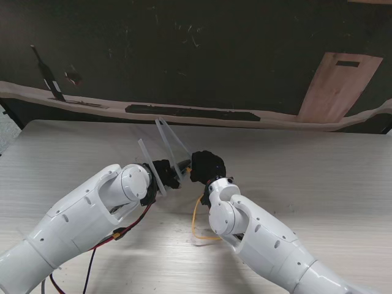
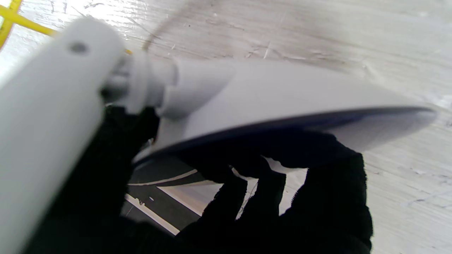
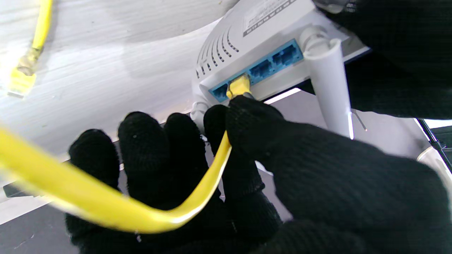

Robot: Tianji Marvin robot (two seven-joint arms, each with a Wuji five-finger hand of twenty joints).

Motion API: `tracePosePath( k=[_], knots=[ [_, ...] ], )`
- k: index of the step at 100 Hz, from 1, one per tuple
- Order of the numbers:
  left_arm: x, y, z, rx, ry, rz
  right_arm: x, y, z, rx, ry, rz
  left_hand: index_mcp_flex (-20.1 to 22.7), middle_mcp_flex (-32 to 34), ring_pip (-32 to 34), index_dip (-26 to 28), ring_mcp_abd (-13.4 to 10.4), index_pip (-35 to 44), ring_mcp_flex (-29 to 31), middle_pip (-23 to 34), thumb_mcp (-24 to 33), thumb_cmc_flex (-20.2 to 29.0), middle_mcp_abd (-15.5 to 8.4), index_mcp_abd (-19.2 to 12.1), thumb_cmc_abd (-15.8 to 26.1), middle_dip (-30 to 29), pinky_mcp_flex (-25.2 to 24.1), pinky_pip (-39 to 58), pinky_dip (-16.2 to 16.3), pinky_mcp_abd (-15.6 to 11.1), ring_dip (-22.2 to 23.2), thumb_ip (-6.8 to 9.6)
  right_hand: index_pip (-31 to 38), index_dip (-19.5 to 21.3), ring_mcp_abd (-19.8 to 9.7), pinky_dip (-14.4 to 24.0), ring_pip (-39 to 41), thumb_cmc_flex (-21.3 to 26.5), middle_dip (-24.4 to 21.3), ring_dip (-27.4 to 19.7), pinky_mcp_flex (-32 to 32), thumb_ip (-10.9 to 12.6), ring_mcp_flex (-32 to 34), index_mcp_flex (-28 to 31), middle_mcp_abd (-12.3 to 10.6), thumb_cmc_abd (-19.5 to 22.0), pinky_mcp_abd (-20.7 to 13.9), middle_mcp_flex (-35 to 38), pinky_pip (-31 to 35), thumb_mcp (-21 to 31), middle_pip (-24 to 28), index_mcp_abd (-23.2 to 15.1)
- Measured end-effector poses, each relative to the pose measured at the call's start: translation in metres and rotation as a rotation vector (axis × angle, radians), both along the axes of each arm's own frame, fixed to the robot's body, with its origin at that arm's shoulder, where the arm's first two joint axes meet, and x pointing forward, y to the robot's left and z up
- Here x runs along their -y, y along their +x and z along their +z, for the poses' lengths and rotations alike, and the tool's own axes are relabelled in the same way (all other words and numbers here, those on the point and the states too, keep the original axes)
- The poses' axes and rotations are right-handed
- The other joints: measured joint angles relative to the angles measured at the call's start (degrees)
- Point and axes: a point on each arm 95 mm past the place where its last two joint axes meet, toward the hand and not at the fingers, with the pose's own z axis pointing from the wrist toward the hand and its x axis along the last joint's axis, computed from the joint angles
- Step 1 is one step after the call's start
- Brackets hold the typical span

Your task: Untangle the Ethernet cable and plug it into the router

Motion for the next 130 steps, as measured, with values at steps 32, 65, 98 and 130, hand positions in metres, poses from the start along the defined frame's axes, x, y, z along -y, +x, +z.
tracePosePath(
  k=[32, 65, 98, 130],
  knots=[
    [0.0, 0.001, 0.001, -0.01, 0.005, -0.009, -0.001, 0.002, -0.001, -0.015, 0.019, -0.005, 0.0, 0.0, 0.0, 0.0, 0.0, -0.23, 0.0, -0.04, 0.0, 0.0, 0.0, 0.0, 0.0, 0.0, 0.0, 0.01, 0.0, 0.0, 0.0, 0.0, 0.01, 4.87, 0.77, 0.73, 3.29, 0.0, -0.67, -0.71, 5.74, 1.15, 6.04, 1.23, -0.32, -1.27, 0.41, 6.17, 2.16, 0.04, 1.28, -0.11],
    [-0.002, 0.004, 0.004, -0.029, 0.006, -0.027, -0.007, 0.005, -0.004, 0.026, 0.025, -0.017, 0.0, 0.0, 0.0, 0.0, 0.0, -0.68, 0.0, -0.3, 0.0, 0.0, 0.06, 0.24, 0.29, 0.0, 0.0, 0.38, 0.0, 0.0, 0.0, 0.43, -0.23, 7.3, 0.69, 1.26, 7.3, 0.07, -0.64, -4.38, 19.8, 1.76, 15.09, 4.8, -1.13, -6.72, 1.55, 12.86, 5.95, 4.22, 1.35, 2.88],
    [-0.001, 0.006, 0.003, -0.031, 0.006, -0.034, -0.013, 0.007, -0.005, 0.0, 0.063, -0.035, -0.04, 0.0, 0.43, 0.0, 0.75, -0.76, 0.01, -0.31, 0.0, 0.0, 1.3, 1.61, 0.34, 0.0, 0.0, 0.97, 0.58, 0.9, 0.03, 0.93, -0.4, 10.32, 0.66, 1.35, 12.77, 0.58, 2.93, -4.39, 23.37, 3.04, 16.1, 4.81, -0.59, -6.8, 1.6, 13.39, 9.03, 5.22, 2.74, 5.7],
    [-0.003, 0.009, 0.003, -0.037, -0.008, -0.027, -0.021, 0.015, -0.009, -0.011, 0.067, -0.036, -0.11, 0.0, 1.33, 0.0, 3.12, -0.79, 0.02, -0.32, 0.0, 0.0, 3.88, 4.22, 0.65, 0.0, 0.0, 2.01, 1.12, 3.59, 0.08, 2.12, -0.44, 11.47, 1.36, 3.26, 14.79, 0.58, 3.74, -4.03, 23.69, 4.29, 16.1, 4.64, 0.45, -6.85, 2.21, 13.3, 9.75, 6.18, 3.31, 7.13]
  ],
)
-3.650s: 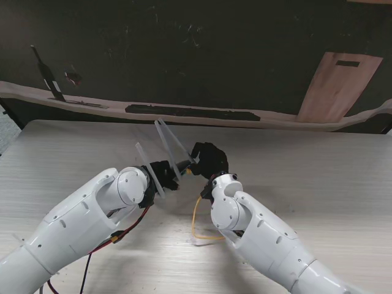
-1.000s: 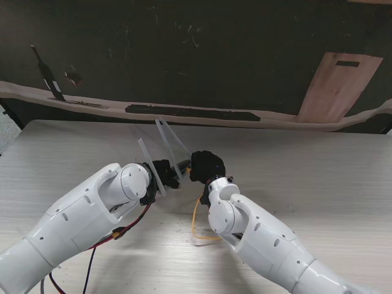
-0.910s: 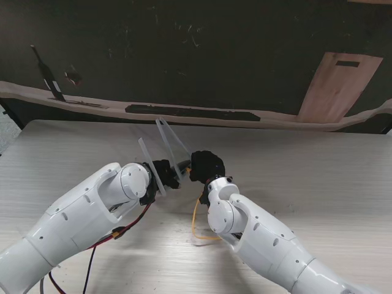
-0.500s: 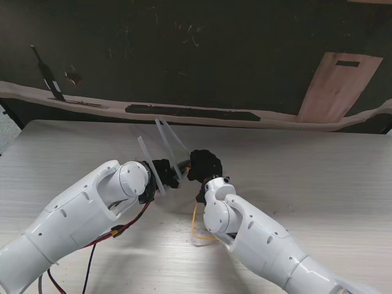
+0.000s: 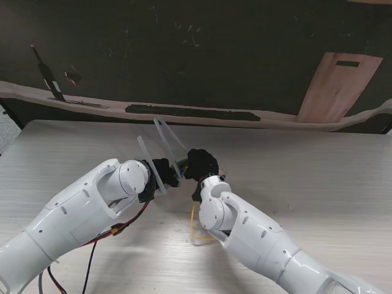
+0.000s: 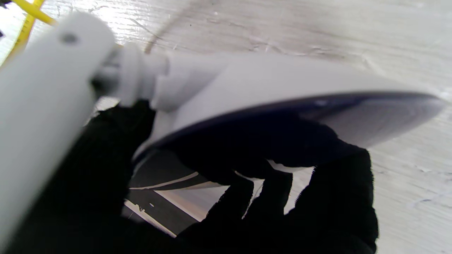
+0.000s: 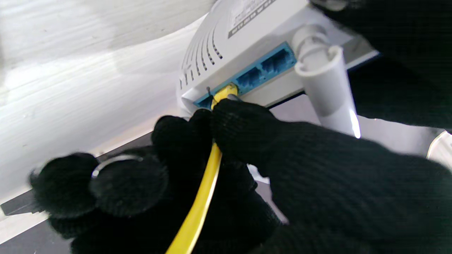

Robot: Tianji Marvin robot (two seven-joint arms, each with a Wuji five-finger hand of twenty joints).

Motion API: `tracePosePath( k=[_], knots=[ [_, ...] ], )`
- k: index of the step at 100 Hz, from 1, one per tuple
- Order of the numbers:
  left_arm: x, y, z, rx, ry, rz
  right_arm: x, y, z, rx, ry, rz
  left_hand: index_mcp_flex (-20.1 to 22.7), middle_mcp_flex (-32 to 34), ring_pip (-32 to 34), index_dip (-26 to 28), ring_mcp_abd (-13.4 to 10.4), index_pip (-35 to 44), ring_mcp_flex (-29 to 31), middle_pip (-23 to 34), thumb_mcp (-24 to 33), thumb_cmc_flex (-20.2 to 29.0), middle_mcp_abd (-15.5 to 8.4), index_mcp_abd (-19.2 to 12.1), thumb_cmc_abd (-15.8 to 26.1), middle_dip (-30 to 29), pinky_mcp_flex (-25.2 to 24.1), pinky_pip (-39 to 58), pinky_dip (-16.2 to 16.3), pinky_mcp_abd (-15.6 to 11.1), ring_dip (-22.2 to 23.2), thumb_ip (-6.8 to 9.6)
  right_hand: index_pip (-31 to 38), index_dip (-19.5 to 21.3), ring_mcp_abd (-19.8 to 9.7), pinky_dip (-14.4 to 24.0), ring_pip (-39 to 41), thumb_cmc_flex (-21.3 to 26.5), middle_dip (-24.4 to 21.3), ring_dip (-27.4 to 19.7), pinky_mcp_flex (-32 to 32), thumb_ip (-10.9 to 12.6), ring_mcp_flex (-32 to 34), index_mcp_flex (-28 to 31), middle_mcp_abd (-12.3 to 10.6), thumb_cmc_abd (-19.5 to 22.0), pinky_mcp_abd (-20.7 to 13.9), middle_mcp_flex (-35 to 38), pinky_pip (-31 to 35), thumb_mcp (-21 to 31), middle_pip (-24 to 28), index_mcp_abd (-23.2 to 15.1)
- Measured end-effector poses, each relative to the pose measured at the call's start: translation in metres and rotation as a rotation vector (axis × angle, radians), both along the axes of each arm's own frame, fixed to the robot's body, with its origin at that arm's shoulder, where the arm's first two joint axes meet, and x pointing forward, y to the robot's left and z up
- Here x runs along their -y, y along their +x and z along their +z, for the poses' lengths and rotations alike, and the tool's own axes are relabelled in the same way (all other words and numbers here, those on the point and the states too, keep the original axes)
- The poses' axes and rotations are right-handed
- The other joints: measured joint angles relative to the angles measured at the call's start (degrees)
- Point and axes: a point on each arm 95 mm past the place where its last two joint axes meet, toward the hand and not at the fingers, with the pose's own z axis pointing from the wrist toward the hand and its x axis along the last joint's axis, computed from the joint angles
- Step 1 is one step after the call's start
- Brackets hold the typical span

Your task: Untangle the Ethernet cable and plug it into the router

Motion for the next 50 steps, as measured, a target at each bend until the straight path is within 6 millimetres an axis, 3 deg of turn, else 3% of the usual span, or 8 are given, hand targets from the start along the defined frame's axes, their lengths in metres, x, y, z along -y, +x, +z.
tracePosePath(
  k=[22, 26, 36, 42, 50],
  knots=[
    [-0.0007, 0.0016, -0.0013, 0.01, -0.002, -0.009, -0.002, 0.0022, -0.002, -0.003, 0.008, 0.003, -0.01, 0.09, 0.31, 0.11, 2.14, 0.0, 1.13, 0.0, 0.0, 0.0, 1.78, 2.03, 0.0, 0.77, 0.9, 0.45, 0.28, 2.77, 0.01, 0.1, 0.06, 0.0, 0.14, 0.43, 0.52, 0.0, 0.48, 0.5, 0.15, 0.61, 0.0, -0.3, 0.36, 0.11, 0.0, -0.42, 0.01, 0.05, 0.47, 0.48],
    [-0.0007, 0.0018, -0.0019, 0.014, -0.003, -0.009, -0.0023, 0.0027, -0.0022, -0.004, 0.007, 0.003, -0.01, 0.22, 0.31, 0.68, 2.63, 0.0, 1.46, 0.0, 0.0, 0.0, 2.23, 2.47, 0.0, 0.93, 1.23, 0.99, -1.18, 3.37, 0.01, 0.1, 0.06, 0.0, 0.14, 0.47, 0.54, 0.0, 0.48, 0.5, 0.15, 0.61, 0.0, -0.32, 0.37, 0.13, 0.0, -0.44, 0.01, 0.05, 0.49, 0.49],
    [-0.0003, 0.0023, -0.0041, 0.04, -0.004, -0.01, -0.0032, 0.004, -0.003, -0.007, 0.009, 0.003, 1.26, 2.44, 0.14, 2.16, 4.48, 0.0, 4.22, -0.02, 0.0, 0.0, 4.22, 4.02, -1.57, 1.67, 3.6, 2.87, -5.47, 6.11, 0.0, -4.93, 0.06, -0.02, 0.14, 0.87, 0.59, 0.0, 0.51, 0.52, 0.15, 0.62, 0.0, -0.38, 0.4, 0.18, 0.0, -0.47, 0.02, 0.05, 0.55, 0.53],
    [0.0, 0.0024, -0.0052, 0.053, -0.005, -0.011, -0.0035, 0.0043, -0.0037, -0.007, 0.01, 0.002, 2.38, 3.67, -0.09, 2.66, 5.5, 0.0, 6.0, -0.02, 0.0, 0.0, 5.38, 4.94, -2.77, 1.79, 5.12, 3.86, -7.76, 7.76, -0.02, -7.1, 0.06, -0.02, 0.14, 0.91, 0.61, 0.0, 0.52, 0.53, 0.15, 0.63, 0.0, -0.39, 0.42, 0.2, 0.0, -0.48, 0.02, 0.05, 0.57, 0.55],
    [0.0004, 0.003, -0.0071, 0.074, -0.009, -0.021, -0.0037, 0.0044, -0.0048, -0.007, 0.012, 0.001, 3.7, 5.65, -0.29, 3.9, 7.51, 0.0, 8.2, -0.05, 1.13, 0.0, 7.77, 7.31, -4.68, 2.16, 6.97, 4.59, -9.5, 10.46, -0.02, -8.5, 0.06, -0.02, 0.15, 0.94, 0.61, 0.0, 0.52, 0.54, 0.15, 0.63, 0.0, -0.41, 0.45, 0.24, -0.02, -0.5, 0.02, 0.05, 0.58, 0.58]
  ],
)
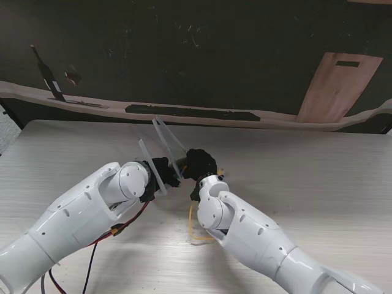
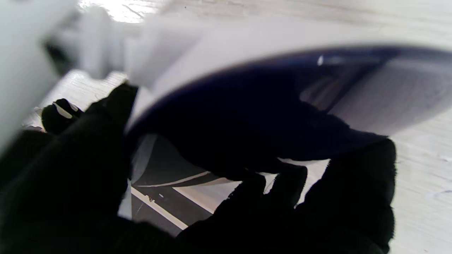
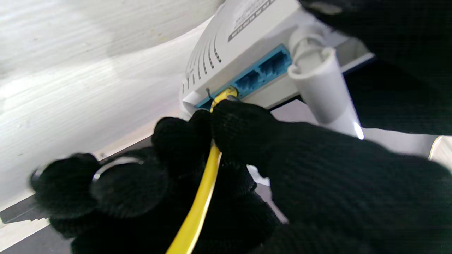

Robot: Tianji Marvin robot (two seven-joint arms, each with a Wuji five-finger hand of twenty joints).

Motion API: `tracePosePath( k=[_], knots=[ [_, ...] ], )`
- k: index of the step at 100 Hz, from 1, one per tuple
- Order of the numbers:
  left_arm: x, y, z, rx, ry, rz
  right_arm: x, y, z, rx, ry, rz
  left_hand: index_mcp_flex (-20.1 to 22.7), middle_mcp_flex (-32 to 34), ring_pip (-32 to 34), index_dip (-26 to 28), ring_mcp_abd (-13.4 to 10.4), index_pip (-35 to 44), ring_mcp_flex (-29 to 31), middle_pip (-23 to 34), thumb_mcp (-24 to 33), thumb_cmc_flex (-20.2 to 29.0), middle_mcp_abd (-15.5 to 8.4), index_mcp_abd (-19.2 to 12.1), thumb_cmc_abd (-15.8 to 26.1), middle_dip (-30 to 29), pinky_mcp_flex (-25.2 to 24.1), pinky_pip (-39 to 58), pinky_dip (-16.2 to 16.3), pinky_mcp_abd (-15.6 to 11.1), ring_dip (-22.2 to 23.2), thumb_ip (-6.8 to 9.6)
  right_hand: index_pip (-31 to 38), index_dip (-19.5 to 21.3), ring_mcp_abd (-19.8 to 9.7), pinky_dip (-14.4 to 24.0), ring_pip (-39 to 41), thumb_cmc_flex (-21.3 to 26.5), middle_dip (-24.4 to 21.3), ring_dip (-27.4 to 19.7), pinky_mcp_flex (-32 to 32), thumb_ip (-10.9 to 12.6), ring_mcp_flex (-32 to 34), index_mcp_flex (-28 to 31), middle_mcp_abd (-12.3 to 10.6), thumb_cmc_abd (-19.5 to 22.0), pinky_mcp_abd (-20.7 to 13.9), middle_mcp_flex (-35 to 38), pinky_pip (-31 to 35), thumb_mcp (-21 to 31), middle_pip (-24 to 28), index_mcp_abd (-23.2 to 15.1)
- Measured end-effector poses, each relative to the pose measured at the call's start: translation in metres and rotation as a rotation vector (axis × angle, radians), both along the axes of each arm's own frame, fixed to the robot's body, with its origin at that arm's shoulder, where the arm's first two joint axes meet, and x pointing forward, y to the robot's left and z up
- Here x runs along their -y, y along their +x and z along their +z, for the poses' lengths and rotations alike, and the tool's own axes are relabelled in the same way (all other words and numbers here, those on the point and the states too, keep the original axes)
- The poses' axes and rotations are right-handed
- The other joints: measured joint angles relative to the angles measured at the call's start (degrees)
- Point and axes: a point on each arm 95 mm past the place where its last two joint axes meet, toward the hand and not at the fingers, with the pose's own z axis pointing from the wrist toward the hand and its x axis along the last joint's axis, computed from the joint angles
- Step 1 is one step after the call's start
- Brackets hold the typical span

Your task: Untangle the Ethernet cable and plug it into the router

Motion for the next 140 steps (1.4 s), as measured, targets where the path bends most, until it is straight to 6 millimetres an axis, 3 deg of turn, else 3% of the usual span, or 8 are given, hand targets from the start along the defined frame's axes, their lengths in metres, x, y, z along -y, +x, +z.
tracePosePath(
  k=[19, 54, 73, 83, 89, 107, 122, 140],
  knots=[
    [-0.003, 0.003, -0.004, 0.042, -0.002, -0.031, -0.001, 0.002, -0.003, 0.013, 0.004, 0.021, 2.96, 4.02, -1.91, 2.67, 0.48, 0.0, 4.67, -0.03, 0.08, -0.04, 1.94, 2.19, -3.26, 0.09, 3.9, 0.7, -1.0, 0.82, 1.95, -2.07, 0.44, -0.02, 0.08, 0.87, 0.22, 0.0, 0.01, 0.0, -0.16, 0.0, 0.0, -0.02, 0.21, 0.05, -0.04, -0.04, 0.0, 0.0, 0.25, 0.29],
    [-0.01, 0.005, -0.005, 0.063, 0.006, -0.039, -0.003, 0.006, -0.008, 0.024, -0.009, 0.062, 4.21, 4.94, -4.42, 2.74, 0.49, 0.0, 6.17, -0.17, 0.08, -0.04, 2.41, 2.9, -4.35, 0.09, 4.91, 0.81, -2.35, 0.93, 4.31, -2.78, 0.82, 0.79, -0.25, 2.32, 0.27, -0.18, -0.48, 0.0, -2.98, -0.18, -1.92, -1.57, 0.29, 3.4, -0.77, -2.26, -0.22, -1.41, 1.47, 0.37],
    [-0.009, 0.001, -0.004, 0.062, 0.004, 0.0, -0.005, -0.002, -0.004, -0.01, -0.007, 0.025, 4.65, 5.72, -4.88, 3.29, 0.41, -0.04, 6.59, -0.57, 0.11, -0.04, 2.27, 2.36, -4.51, 0.18, 5.09, 1.1, -3.05, 0.93, 4.77, -2.78, 0.81, -1.69, -1.58, -1.71, -8.98, -4.01, -1.2, 0.69, -15.41, -1.99, -12.09, -8.29, 0.5, 5.1, -2.33, -12.86, -3.46, -4.97, 0.95, 0.34],
    [-0.006, -0.002, -0.005, 0.078, 0.005, 0.028, -0.002, -0.008, -0.004, -0.016, -0.009, 0.017, 4.71, 6.25, -4.88, 3.57, 0.29, -0.04, 6.71, -1.11, 0.1, -0.04, 2.19, 2.21, -4.52, 0.18, 5.16, 1.54, -3.06, 0.93, 5.13, -2.79, -2.4, 1.04, -2.39, -3.97, -16.12, -8.99, 0.17, 1.62, -24.03, 3.43, -20.0, -14.4, 0.51, 6.8, -2.58, -20.32, -6.2, -5.76, 0.27, -1.03],
    [-0.005, -0.003, -0.006, 0.085, 0.013, 0.03, 0.0, -0.012, -0.003, -0.031, -0.017, 0.005, 5.09, 6.68, -4.88, 3.57, 0.15, -0.04, 6.77, -1.15, 0.1, -0.04, 2.12, 2.13, -4.52, 0.18, 5.17, 2.21, -3.06, 0.9, 5.59, -2.79, -3.71, 2.18, -2.43, -4.77, -21.15, -10.35, 0.22, 1.51, -28.78, 4.25, -24.29, -18.15, 0.57, 6.81, -2.72, -24.72, -8.8, -6.32, -2.01, -4.0],
    [-0.003, -0.006, -0.007, 0.115, 0.055, 0.039, 0.01, -0.019, 0.006, -0.028, 0.007, -0.042, 6.54, 8.25, -4.57, 4.17, -1.46, -0.04, 8.02, -1.22, 0.1, -0.06, -1.04, -1.39, -4.52, 0.59, 5.43, 5.02, -3.06, -0.28, 6.21, -2.78, -4.89, 3.97, -2.41, -7.8, -32.2, -13.11, -1.11, -0.89, -38.08, 4.13, -33.57, -26.44, 0.65, 6.66, -3.06, -35.4, -15.64, -9.01, -10.01, -11.77],
    [-0.006, -0.007, -0.006, 0.132, 0.079, 0.057, 0.027, -0.019, 0.015, 0.031, 0.013, -0.087, 7.48, 9.66, -3.56, 5.24, -4.49, 1.84, 8.14, -1.22, 0.12, -0.06, -6.1, -7.07, -4.52, 1.22, 5.43, 5.33, -3.12, -3.59, 6.29, -2.79, -9.73, 3.18, -2.41, -8.46, -35.99, -13.83, -1.28, -2.08, -40.45, 4.13, -36.83, -36.11, 0.65, 6.65, -3.69, -39.53, -16.96, -10.32, -10.67, -11.0],
    [-0.012, -0.006, -0.006, 0.141, 0.114, 0.062, 0.045, -0.018, 0.027, 0.079, 0.043, -0.13, 7.49, 9.67, -3.53, 5.24, -5.44, 1.85, 8.14, -1.22, 0.31, -0.06, -7.16, -8.26, -4.52, 2.0, 5.43, 5.45, -2.92, -4.8, 6.3, -2.93, -9.57, 3.18, -2.41, -8.81, -36.38, -14.47, -1.28, -2.13, -41.14, 4.13, -37.52, -37.43, 0.65, 6.65, -4.05, -41.54, -17.19, -11.31, -10.99, -10.97]
  ],
)
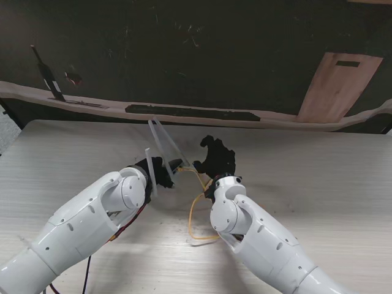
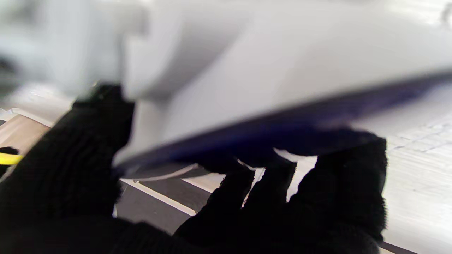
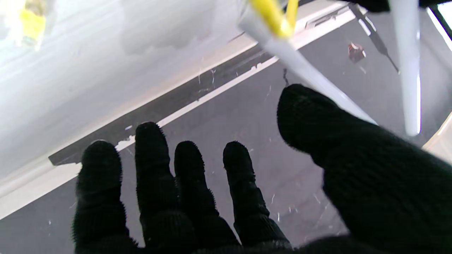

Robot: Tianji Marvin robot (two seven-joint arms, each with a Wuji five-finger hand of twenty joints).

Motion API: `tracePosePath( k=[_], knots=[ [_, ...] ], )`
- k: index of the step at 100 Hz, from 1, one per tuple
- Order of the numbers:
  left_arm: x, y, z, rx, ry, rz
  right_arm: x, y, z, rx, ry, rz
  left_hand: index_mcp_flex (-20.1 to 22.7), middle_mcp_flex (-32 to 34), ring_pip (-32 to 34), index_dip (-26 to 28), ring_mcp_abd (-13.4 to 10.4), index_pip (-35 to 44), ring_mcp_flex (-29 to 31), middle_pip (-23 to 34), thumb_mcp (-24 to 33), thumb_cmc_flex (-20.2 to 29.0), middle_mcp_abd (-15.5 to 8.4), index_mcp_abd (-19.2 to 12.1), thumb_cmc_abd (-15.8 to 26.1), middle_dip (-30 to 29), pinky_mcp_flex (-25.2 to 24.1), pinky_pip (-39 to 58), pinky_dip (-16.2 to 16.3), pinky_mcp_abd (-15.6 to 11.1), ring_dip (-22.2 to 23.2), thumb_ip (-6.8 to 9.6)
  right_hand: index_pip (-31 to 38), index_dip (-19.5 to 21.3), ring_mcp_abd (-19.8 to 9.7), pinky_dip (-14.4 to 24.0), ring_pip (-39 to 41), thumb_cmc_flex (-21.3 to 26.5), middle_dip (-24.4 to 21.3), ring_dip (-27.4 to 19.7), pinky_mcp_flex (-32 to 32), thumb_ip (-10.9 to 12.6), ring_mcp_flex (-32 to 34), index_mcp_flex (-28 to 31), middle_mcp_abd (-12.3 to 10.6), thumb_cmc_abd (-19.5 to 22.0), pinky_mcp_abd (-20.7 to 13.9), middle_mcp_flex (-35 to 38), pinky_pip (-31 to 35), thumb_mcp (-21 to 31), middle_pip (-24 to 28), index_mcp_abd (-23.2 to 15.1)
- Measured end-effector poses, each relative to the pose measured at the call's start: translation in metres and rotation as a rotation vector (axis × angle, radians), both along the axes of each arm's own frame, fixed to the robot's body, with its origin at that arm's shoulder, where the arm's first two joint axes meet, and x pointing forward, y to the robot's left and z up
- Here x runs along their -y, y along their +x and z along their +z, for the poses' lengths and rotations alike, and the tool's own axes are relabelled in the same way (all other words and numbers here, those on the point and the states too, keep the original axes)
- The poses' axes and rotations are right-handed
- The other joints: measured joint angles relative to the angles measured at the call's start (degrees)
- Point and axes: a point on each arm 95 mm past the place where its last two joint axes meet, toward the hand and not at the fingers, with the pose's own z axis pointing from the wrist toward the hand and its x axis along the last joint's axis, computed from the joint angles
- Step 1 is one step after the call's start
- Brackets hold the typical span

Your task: Untangle the Ethernet cable and plug it into the router

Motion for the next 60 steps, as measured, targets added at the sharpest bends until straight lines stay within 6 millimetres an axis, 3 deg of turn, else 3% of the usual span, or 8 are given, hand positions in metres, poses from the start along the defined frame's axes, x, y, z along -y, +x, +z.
tracePosePath(
  k=[13, 24, 38, 53, 60],
  knots=[
    [-0.001, 0.003, -0.001, 0.002, 0.015, -0.002, 0.011, -0.002, 0.007, 0.031, 0.019, -0.02, 0.0, 0.0, 0.4, 0.01, -0.02, 0.0, 0.0, 0.0, 0.0, -0.01, 0.0, -0.01, 0.0, 0.74, 0.0, 0.04, 1.49, -0.01, 0.02, 0.67, 0.03, 0.0, 0.0, -0.01, -0.2, 0.0, 0.0, 0.0, -0.04, 0.0, -0.39, -0.59, 0.0, 0.0, -0.11, -0.01, -0.38, -0.16, -0.01, 0.0],
    [0.002, 0.007, -0.002, 0.013, 0.05, -0.019, 0.018, -0.004, 0.01, 0.053, 0.03, -0.035, 0.0, 0.0, 1.84, -0.02, -0.02, 0.0, -0.62, -0.16, 0.01, -0.05, 0.0, -0.01, 0.0, 2.21, -0.46, 0.08, 7.02, -0.01, 0.04, 0.76, 0.03, 0.0, 0.0, -0.01, -0.47, 0.0, 0.0, 0.0, -0.06, -0.01, -0.39, -0.59, 0.0, 0.01, -0.18, -0.01, -0.39, -0.19, -0.01, 0.0],
    [0.006, 0.012, -0.006, 0.04, 0.082, -0.023, 0.024, -0.007, 0.012, 0.072, 0.037, -0.045, -0.04, -0.14, 5.34, -0.93, -0.01, 0.02, -2.89, -0.2, 0.03, -0.09, 0.0, -0.01, 0.0, 2.25, -1.66, 0.08, 11.35, -0.01, -0.23, 0.76, 0.03, 0.0, 0.0, -0.01, -0.5, -0.67, -0.03, 0.0, -0.08, -0.01, -0.39, -0.59, 0.0, 0.06, -0.22, -0.01, -0.4, -0.79, -0.01, 0.0],
    [0.011, 0.013, -0.011, 0.055, 0.087, -0.008, 0.028, -0.008, 0.011, 0.079, 0.043, -0.057, -4.13, -4.28, 8.41, -2.49, 0.39, 2.63, -8.08, -0.02, 0.09, -0.09, 0.05, 0.28, 3.63, 3.1, -6.06, 0.08, 14.49, -0.23, -0.74, 1.42, 0.03, -0.01, 0.0, -0.01, -0.52, -0.67, -0.11, 0.0, -0.1, -0.01, -0.39, -0.59, 0.0, 0.67, -0.23, -0.01, -0.41, -0.81, -0.01, 0.0],
    [0.013, 0.013, -0.013, 0.056, 0.084, 0.001, 0.029, -0.008, 0.011, 0.08, 0.046, -0.061, -6.49, -8.6, 10.03, -3.73, 0.45, 3.35, -11.67, 3.81, 0.05, -0.09, 0.05, 0.29, 5.57, 2.48, -9.16, 0.08, 15.36, -0.77, -0.74, 1.43, 0.03, -0.01, 0.0, -0.01, -0.52, -0.67, -0.12, 0.0, -0.1, -0.01, -0.39, -0.59, 0.0, 0.69, -0.23, -0.01, -0.41, -0.81, -0.01, 0.0]
  ],
)
